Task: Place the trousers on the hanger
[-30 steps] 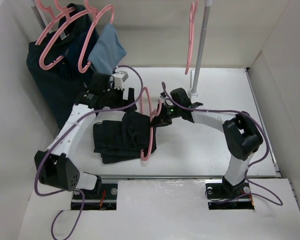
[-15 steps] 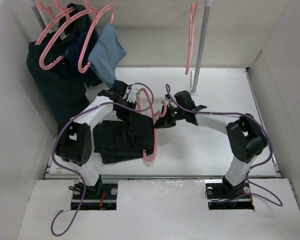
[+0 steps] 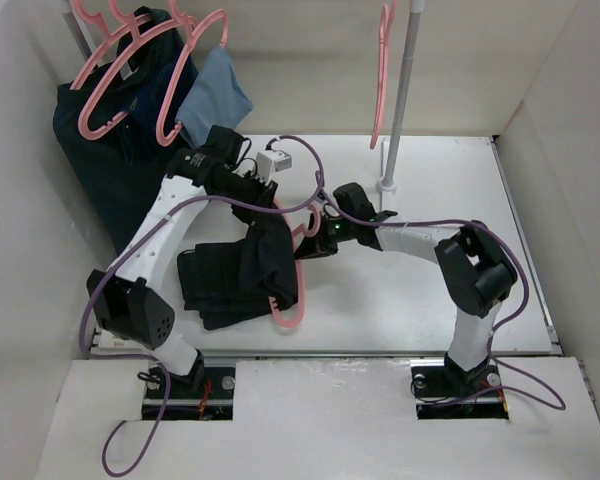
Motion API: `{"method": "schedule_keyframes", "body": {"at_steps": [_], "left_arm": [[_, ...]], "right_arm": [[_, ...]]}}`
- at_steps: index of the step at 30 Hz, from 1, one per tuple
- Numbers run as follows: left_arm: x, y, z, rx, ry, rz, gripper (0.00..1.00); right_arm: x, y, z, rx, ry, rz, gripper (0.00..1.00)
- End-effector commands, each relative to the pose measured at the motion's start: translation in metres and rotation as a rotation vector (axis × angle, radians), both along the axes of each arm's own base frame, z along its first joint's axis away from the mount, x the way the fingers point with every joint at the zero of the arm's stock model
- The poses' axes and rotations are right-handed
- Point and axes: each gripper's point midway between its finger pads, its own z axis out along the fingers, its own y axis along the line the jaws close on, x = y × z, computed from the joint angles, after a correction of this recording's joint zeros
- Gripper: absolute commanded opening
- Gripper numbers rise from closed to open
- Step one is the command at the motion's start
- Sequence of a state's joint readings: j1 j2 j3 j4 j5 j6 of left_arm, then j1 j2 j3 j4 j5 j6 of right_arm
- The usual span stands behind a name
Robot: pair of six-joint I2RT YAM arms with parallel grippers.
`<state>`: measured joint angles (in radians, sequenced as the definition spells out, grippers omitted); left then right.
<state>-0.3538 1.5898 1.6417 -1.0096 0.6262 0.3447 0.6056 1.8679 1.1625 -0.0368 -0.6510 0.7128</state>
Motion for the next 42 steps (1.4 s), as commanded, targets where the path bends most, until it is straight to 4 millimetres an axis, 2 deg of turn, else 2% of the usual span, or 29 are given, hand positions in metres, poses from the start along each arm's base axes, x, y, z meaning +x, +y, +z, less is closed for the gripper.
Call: {"method": "schedule_keyframes", "body": {"at_steps": [1, 5, 6, 8, 11, 13, 14, 15, 16, 17, 20, 21, 22, 24, 26, 27, 28, 29, 30, 32, 34, 35, 36, 37, 38, 39, 41, 42], "left_arm": [[-0.038, 0.0, 0.036, -0.071, -0.026, -0.106, 0.0], [-0.045, 0.006, 0.049, -0.071, -0.083, -0.099, 0.0], [-0.045, 0.006, 0.049, -0.071, -0.083, -0.099, 0.0], [-0.044, 0.009, 0.061, -0.067, -0.134, -0.089, 0.0], [-0.04, 0.021, 0.063, -0.02, -0.174, -0.048, 0.0], [-0.033, 0.038, 0.05, 0.064, -0.183, 0.003, 0.0], [-0.03, 0.05, 0.044, 0.101, -0.194, 0.019, 0.0], [-0.029, 0.064, 0.023, 0.175, -0.162, 0.04, 0.0], [-0.029, 0.074, 0.01, 0.218, -0.141, 0.05, 0.0], [-0.029, 0.086, -0.002, 0.254, -0.116, 0.069, 0.0], [-0.035, 0.111, -0.054, 0.358, -0.003, 0.089, 0.0], [-0.033, 0.115, -0.067, 0.387, 0.012, 0.093, 0.0], [-0.04, 0.124, -0.087, 0.439, 0.043, 0.099, 0.0], [-0.031, 0.127, -0.1, 0.452, 0.014, 0.123, 0.0], [-0.028, 0.126, -0.114, 0.462, -0.001, 0.119, 0.0], [-0.027, 0.127, -0.12, 0.471, -0.001, 0.121, 0.05], [-0.025, 0.126, -0.124, 0.479, -0.012, 0.116, 0.15], [-0.024, 0.13, -0.129, 0.503, -0.018, 0.124, 0.52], [-0.015, 0.13, -0.128, 0.505, -0.054, 0.138, 0.61], [-0.012, 0.131, -0.124, 0.504, -0.076, 0.156, 0.64], [0.003, 0.122, -0.092, 0.443, -0.185, 0.159, 0.65], [0.005, 0.117, -0.063, 0.397, -0.282, 0.144, 0.68], [0.005, 0.103, -0.036, 0.325, -0.352, 0.104, 0.72], [-0.001, 0.096, -0.023, 0.303, -0.389, 0.071, 0.82], [-0.014, 0.079, -0.008, 0.276, -0.454, 0.004, 0.87], [-0.024, 0.067, -0.007, 0.265, -0.46, -0.044, 0.89], [-0.04, 0.053, -0.026, 0.299, -0.418, -0.086, 0.9], [-0.057, 0.037, -0.04, 0.305, -0.387, -0.152, 0.9]], "right_arm": [[0.004, 0.004, -0.014, -0.047, 0.015, -0.041, 0.0], [0.008, -0.023, -0.041, -0.094, 0.082, -0.105, 0.0], [0.0, -0.028, -0.051, -0.111, 0.105, -0.105, 0.0], [-0.003, -0.036, -0.059, -0.126, 0.127, -0.116, 0.0], [-0.014, -0.049, -0.072, -0.164, 0.16, -0.126, 0.0], [-0.014, -0.066, -0.079, -0.211, 0.155, -0.166, 0.0], [-0.014, -0.073, -0.075, -0.218, 0.14, -0.178, 0.0], [-0.013, -0.08, -0.075, -0.23, 0.131, -0.203, 0.0], [-0.016, -0.095, -0.079, -0.252, 0.149, -0.235, 0.0], [-0.015, -0.102, -0.07, -0.255, 0.126, -0.252, 0.0], [-0.01, -0.128, -0.063, -0.345, 0.066, -0.314, 0.0], [-0.011, -0.134, -0.05, -0.368, 0.034, -0.317, 0.0], [-0.009, -0.141, -0.047, -0.394, 0.016, -0.342, 0.0], [-0.004, -0.141, -0.02, -0.376, -0.044, -0.351, 0.0], [-0.003, -0.14, -0.005, -0.37, -0.082, -0.35, 0.0], [0.001, -0.138, 0.007, -0.355, -0.101, -0.354, 0.0], [0.0, -0.139, 0.017, -0.345, -0.115, -0.357, 0.0], [0.0, -0.135, 0.025, -0.332, -0.132, -0.352, 0.0], [0.002, -0.134, 0.033, -0.32, -0.138, -0.361, 0.0], [0.001, -0.13, 0.042, -0.309, -0.153, -0.353, 0.0], [0.002, -0.124, 0.05, -0.296, -0.17, -0.344, 0.0], [0.0, -0.12, 0.046, -0.301, -0.164, -0.332, 0.0], [0.0, -0.12, 0.046, -0.298, -0.156, -0.339, 0.0], [-0.001, -0.119, 0.045, -0.292, -0.153, -0.332, 0.0], [-0.002, -0.115, 0.042, -0.29, -0.145, -0.329, 0.0], [0.0, -0.112, 0.04, -0.28, -0.137, -0.328, 0.0], [-0.001, -0.11, 0.036, -0.274, -0.122, -0.326, 0.0], [0.0, -0.11, 0.034, -0.27, -0.128, -0.327, 0.0]]}}
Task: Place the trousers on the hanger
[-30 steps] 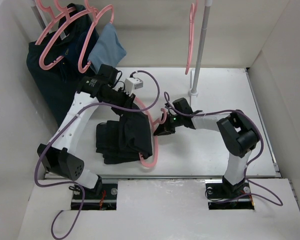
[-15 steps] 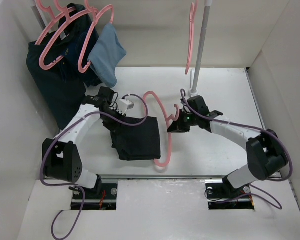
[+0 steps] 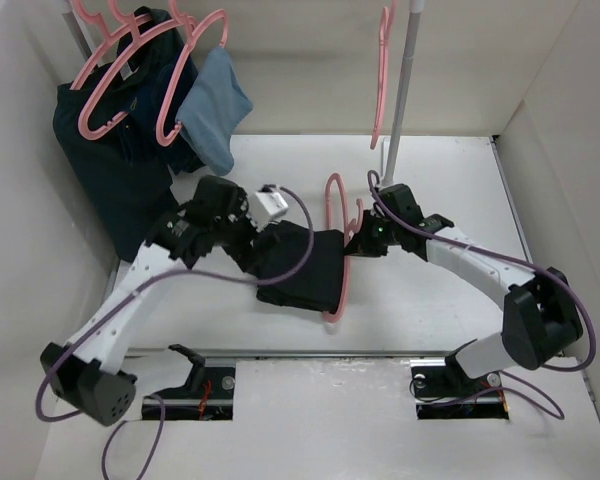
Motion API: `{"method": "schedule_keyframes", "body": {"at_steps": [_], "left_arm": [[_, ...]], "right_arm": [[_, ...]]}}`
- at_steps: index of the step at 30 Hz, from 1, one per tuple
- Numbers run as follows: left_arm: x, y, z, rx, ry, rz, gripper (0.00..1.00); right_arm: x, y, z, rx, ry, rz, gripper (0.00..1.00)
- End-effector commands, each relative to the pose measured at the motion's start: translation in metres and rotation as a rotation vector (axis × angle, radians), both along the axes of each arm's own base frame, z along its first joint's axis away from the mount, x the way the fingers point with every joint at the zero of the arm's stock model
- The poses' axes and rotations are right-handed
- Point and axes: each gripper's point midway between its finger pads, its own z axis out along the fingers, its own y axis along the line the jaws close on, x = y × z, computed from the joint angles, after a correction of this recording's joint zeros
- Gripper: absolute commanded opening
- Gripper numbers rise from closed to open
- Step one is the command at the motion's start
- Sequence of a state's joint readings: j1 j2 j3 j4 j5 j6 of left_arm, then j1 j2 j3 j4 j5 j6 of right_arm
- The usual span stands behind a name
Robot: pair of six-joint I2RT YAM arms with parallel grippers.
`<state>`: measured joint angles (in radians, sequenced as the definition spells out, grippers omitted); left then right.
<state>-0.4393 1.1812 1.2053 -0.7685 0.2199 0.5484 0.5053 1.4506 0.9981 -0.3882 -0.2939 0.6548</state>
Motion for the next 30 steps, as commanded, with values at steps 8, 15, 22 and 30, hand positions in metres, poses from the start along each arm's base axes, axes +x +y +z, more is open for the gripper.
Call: {"method": "schedule_keyframes", "body": {"at_steps": [8, 15, 22, 30], "left_arm": [[-0.03, -0.038, -0.092, 0.235, -0.047, 0.005, 0.9], [-0.011, -0.042, -0.098, 0.279, -0.087, 0.065, 0.53], [-0.037, -0.044, -0.064, 0.203, -0.067, -0.046, 0.0], [-0.067, -0.009, -0.048, 0.243, -0.063, -0.195, 0.0]], "right_arm": [[0.007, 0.008, 0.001, 0.02, -0.02, -0.006, 0.0], [0.004, 0.004, -0.001, 0.012, -0.023, -0.013, 0.0], [0.011, -0.019, -0.01, -0.006, -0.018, -0.072, 0.0], [0.022, -0.045, -0.017, -0.08, 0.005, -0.118, 0.0]]}}
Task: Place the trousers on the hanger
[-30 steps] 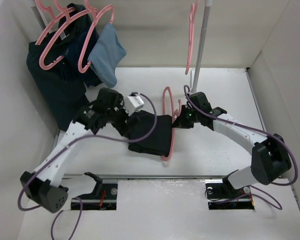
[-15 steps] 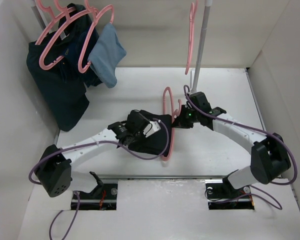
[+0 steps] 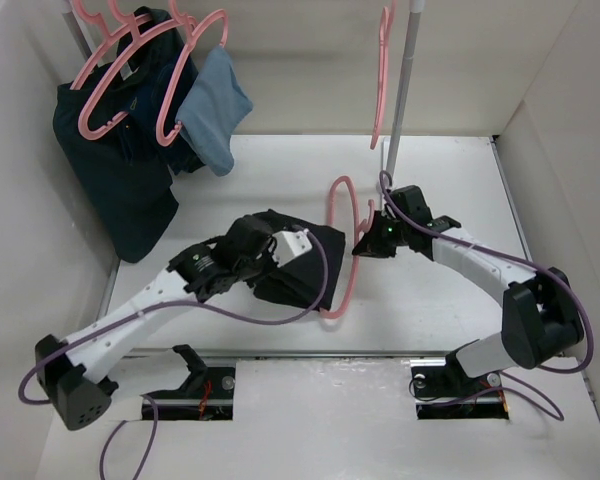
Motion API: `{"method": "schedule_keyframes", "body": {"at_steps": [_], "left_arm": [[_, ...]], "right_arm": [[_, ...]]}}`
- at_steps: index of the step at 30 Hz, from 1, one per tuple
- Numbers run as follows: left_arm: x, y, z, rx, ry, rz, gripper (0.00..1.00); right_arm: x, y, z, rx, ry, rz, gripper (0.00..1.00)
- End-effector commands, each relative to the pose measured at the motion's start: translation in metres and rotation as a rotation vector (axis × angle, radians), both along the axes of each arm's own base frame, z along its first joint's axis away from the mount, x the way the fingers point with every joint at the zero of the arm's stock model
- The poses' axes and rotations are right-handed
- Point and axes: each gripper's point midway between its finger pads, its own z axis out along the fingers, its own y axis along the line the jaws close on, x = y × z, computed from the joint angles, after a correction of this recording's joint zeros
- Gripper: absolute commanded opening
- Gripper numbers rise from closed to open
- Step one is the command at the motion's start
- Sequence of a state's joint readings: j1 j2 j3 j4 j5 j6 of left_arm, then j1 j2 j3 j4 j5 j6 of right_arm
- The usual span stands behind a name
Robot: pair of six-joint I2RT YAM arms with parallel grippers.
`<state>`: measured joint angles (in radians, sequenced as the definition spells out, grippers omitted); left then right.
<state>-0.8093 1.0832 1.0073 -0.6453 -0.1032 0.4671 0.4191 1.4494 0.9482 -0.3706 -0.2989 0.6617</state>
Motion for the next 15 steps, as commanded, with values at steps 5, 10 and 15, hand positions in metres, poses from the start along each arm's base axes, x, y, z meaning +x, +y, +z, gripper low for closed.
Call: {"method": "schedule_keyframes", "body": {"at_steps": [5, 10, 15], "left_arm": [[-0.06, 0.046, -0.084, 0.253, 0.208, -0.171, 0.23], [-0.052, 0.065, -0.119, 0.399, 0.215, -0.141, 0.54], [-0.042, 0.05, -0.068, 0.305, 0.133, -0.21, 0.58]], "right_arm": [[0.016, -0.015, 0.006, -0.071, -0.048, -0.023, 0.0], [0.016, -0.006, 0.016, -0.065, -0.06, -0.002, 0.0], [0.017, -0.009, 0.02, -0.079, -0.077, -0.007, 0.0]]}}
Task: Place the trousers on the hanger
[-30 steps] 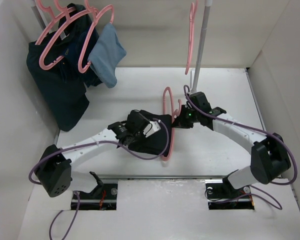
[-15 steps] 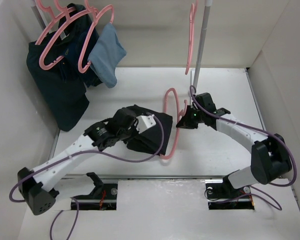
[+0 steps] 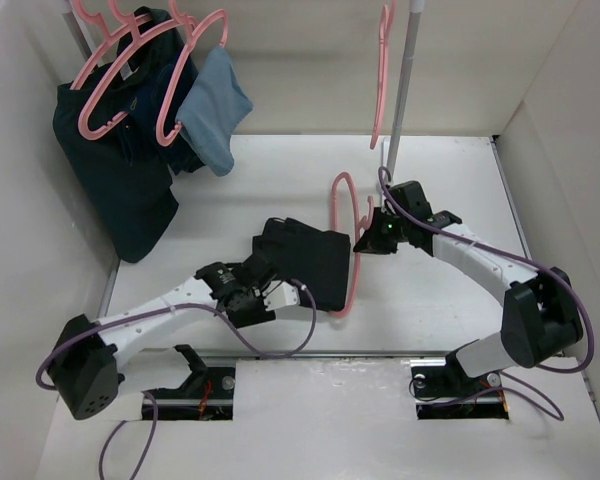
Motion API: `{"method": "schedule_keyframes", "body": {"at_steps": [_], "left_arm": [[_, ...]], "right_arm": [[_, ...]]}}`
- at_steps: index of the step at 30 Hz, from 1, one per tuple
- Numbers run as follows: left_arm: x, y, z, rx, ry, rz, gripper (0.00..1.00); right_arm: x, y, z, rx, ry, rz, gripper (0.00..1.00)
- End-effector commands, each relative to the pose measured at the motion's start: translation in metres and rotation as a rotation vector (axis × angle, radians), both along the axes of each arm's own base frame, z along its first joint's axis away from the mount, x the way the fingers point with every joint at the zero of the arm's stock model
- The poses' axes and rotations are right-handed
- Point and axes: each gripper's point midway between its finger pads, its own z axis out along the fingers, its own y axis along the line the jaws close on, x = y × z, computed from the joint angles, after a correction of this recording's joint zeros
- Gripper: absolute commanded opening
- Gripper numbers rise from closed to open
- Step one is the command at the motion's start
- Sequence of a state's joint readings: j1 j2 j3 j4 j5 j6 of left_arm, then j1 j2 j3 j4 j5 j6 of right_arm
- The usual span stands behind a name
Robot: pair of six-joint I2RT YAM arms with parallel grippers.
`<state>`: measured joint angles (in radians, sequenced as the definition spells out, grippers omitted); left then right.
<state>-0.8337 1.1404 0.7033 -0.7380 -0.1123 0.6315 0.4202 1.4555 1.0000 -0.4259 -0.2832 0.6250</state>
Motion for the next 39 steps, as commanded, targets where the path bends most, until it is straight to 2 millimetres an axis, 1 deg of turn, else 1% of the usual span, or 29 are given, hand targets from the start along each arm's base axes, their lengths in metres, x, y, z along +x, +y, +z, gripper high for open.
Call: {"method": "schedule_keyframes", "body": {"at_steps": [1, 2, 5, 6, 8, 9, 10, 11, 13, 14, 15, 16, 17, 18, 19, 20, 21, 23, 25, 27, 29, 30, 31, 33, 34, 35, 37, 38, 39], "left_arm": [[0.011, -0.028, 0.063, -0.184, -0.085, -0.099, 0.59], [0.01, -0.036, 0.09, -0.236, -0.103, -0.129, 0.61], [0.014, -0.057, 0.132, -0.399, -0.159, -0.142, 0.61], [0.022, -0.067, 0.141, -0.449, -0.197, -0.128, 0.61], [0.038, -0.077, 0.142, -0.481, -0.226, -0.041, 0.59], [0.055, -0.079, 0.14, -0.47, -0.284, 0.009, 0.59], [0.064, -0.08, 0.132, -0.449, -0.295, 0.047, 0.59], [0.076, -0.082, 0.115, -0.404, -0.277, 0.102, 0.56], [0.097, -0.088, 0.112, -0.41, -0.291, 0.154, 0.55], [0.111, -0.084, 0.101, -0.392, -0.261, 0.194, 0.55], [0.117, -0.086, 0.099, -0.412, -0.242, 0.214, 0.55], [0.124, -0.095, 0.105, -0.456, -0.213, 0.207, 0.57], [0.13, -0.097, 0.091, -0.443, -0.168, 0.219, 0.63], [0.138, -0.092, 0.086, -0.439, -0.152, 0.247, 0.66], [0.142, -0.087, 0.076, -0.419, -0.134, 0.266, 0.67], [0.149, -0.085, 0.069, -0.415, -0.134, 0.283, 0.67], [0.155, -0.072, 0.048, -0.38, -0.104, 0.329, 0.67], [0.16, -0.059, 0.025, -0.361, -0.091, 0.369, 0.68], [0.163, -0.051, 0.015, -0.361, -0.065, 0.397, 0.68], [0.158, -0.052, 0.008, -0.382, -0.022, 0.396, 0.68], [0.152, -0.057, 0.022, -0.424, -0.012, 0.386, 0.68], [0.147, -0.065, 0.038, -0.467, 0.007, 0.363, 0.68], [0.144, -0.068, 0.064, -0.521, -0.023, 0.338, 0.69], [0.135, -0.076, 0.104, -0.598, -0.044, 0.273, 0.72], [0.13, -0.08, 0.123, -0.631, -0.065, 0.245, 0.77], [0.118, -0.086, 0.153, -0.677, -0.11, 0.185, 0.81], [0.096, -0.097, 0.194, -0.741, -0.119, 0.085, 0.88], [0.084, -0.103, 0.209, -0.769, -0.109, 0.046, 0.96], [0.068, -0.111, 0.221, -0.797, -0.085, -0.008, 0.99]], "right_arm": [[0.014, -0.007, 0.015, -0.044, -0.071, -0.025, 0.0], [0.014, -0.007, 0.015, -0.044, -0.071, -0.025, 0.0], [0.01, -0.006, 0.009, -0.043, -0.051, -0.016, 0.0], [0.009, -0.005, 0.009, -0.034, -0.047, -0.009, 0.0], [0.011, -0.004, 0.006, -0.035, -0.044, -0.008, 0.0], [0.012, -0.002, 0.01, -0.025, -0.05, -0.003, 0.0], [0.014, -0.001, 0.01, -0.025, -0.05, -0.003, 0.0], [0.012, 0.002, 0.01, -0.029, -0.055, 0.013, 0.0], [0.012, 0.002, 0.012, -0.03, -0.053, 0.013, 0.0], [0.012, 0.002, 0.012, -0.034, -0.058, 0.02, 0.0], [0.011, 0.004, 0.012, -0.034, -0.058, 0.029, 0.0], [0.011, 0.004, 0.012, -0.038, -0.063, 0.036, 0.0], [0.007, 0.005, 0.01, -0.049, -0.055, 0.04, 0.0], [0.007, 0.001, 0.007, -0.069, -0.048, 0.028, 0.0], [0.008, 0.0, 0.01, -0.072, -0.059, 0.022, 0.0], [0.001, 0.0, 0.005, -0.085, -0.045, 0.038, 0.0], [0.002, -0.001, 0.008, -0.086, -0.058, 0.032, 0.0], [-0.002, 0.001, 0.017, -0.077, -0.077, 0.042, 0.0], [-0.003, 0.0, 0.036, -0.061, -0.11, 0.04, 0.0], [-0.004, 0.005, 0.057, -0.037, -0.144, 0.053, 0.0], [-0.011, 0.007, 0.074, -0.015, -0.146, 0.043, 0.0], [-0.016, 0.011, 0.08, -0.012, -0.15, 0.045, 0.0], [-0.019, 0.016, 0.092, 0.007, -0.16, 0.048, 0.0], [-0.028, 0.025, 0.112, 0.066, -0.17, 0.012, 0.0], [-0.039, 0.035, 0.118, 0.093, -0.164, 0.03, 0.0], [-0.043, 0.041, 0.135, 0.144, -0.178, 0.0, 0.0], [-0.055, 0.056, 0.153, 0.18, -0.212, -0.001, 0.0], [-0.058, 0.063, 0.168, 0.203, -0.235, 0.0, 0.0], [-0.063, 0.068, 0.182, 0.229, -0.253, -0.006, 0.0]]}}
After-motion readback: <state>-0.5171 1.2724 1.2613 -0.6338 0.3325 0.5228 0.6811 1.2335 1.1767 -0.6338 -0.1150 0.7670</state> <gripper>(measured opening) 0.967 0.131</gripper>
